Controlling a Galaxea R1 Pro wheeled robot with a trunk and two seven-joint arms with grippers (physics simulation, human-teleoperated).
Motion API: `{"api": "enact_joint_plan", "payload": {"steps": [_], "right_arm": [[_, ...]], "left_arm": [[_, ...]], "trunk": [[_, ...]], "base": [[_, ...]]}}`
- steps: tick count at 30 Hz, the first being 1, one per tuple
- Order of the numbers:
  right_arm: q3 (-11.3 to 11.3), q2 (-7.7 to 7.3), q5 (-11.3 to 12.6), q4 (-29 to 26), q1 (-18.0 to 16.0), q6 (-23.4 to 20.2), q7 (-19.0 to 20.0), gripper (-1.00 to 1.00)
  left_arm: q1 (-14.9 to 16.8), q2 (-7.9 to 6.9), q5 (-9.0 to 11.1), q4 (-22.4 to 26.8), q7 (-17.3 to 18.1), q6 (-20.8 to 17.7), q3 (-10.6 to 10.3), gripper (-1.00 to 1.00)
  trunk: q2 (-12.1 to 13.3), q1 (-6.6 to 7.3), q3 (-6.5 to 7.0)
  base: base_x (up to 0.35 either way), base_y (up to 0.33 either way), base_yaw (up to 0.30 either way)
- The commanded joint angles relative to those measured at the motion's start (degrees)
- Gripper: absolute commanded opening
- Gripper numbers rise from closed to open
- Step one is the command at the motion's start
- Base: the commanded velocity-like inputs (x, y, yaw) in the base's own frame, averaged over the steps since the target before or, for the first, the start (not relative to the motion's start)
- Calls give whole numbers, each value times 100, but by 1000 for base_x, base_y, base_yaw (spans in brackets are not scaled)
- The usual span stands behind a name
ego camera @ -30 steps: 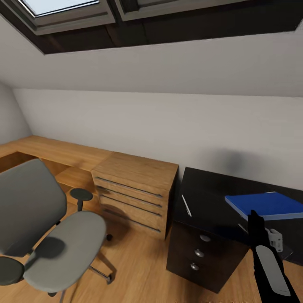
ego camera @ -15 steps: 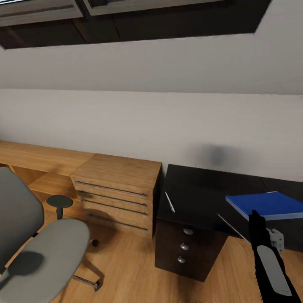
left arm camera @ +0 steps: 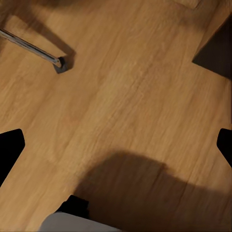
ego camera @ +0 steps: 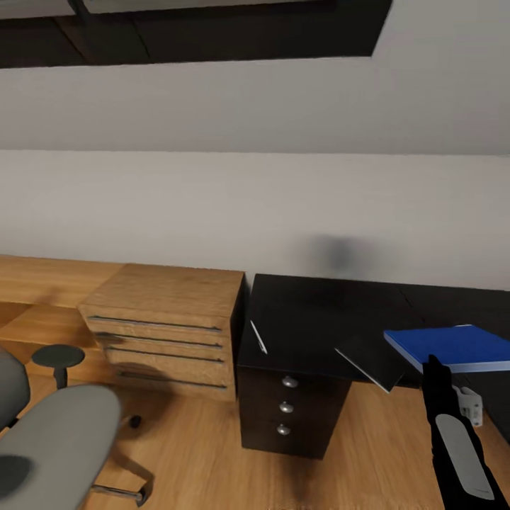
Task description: In the bedroom, organize the workspace by keeping the computer under the desk, ensuring the monitor is on the desk, placing the keyboard on the desk next to the monitor, placing the mouse on the desk next to the keyboard, moving the folder from the swivel chair onto the desk next to the mouse, stacking the notebook on top of the folder with the pen on top of the notebook, and positioning the swivel chair next to the desk.
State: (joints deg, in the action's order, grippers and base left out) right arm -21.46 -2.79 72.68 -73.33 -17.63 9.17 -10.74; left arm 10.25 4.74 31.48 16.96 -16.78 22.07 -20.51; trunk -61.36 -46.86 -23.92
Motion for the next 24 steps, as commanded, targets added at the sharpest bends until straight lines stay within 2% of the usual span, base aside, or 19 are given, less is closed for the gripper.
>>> {"api": "enact_joint_plan", "payload": {"steps": [1, 14, 24], "right_arm": [[5, -8, 55, -6, -3, 28, -16, -100], [-99, -24, 77, -18, -3, 32, -10, -100], [-101, -13, 105, -74, -3, 6, 259, -100]], "left_arm": [[3, -5, 29, -4, -45, 18, -50, 100], [5, -8, 34, -17, -45, 17, -50, 100], [4, -19, 41, -17, -45, 3, -38, 100]], "trunk": [[-4, 0, -9], [-4, 0, -49], [-4, 0, -57]], "base": [[0, 0, -273], [0, 0, -268], [0, -1, -47]]}}
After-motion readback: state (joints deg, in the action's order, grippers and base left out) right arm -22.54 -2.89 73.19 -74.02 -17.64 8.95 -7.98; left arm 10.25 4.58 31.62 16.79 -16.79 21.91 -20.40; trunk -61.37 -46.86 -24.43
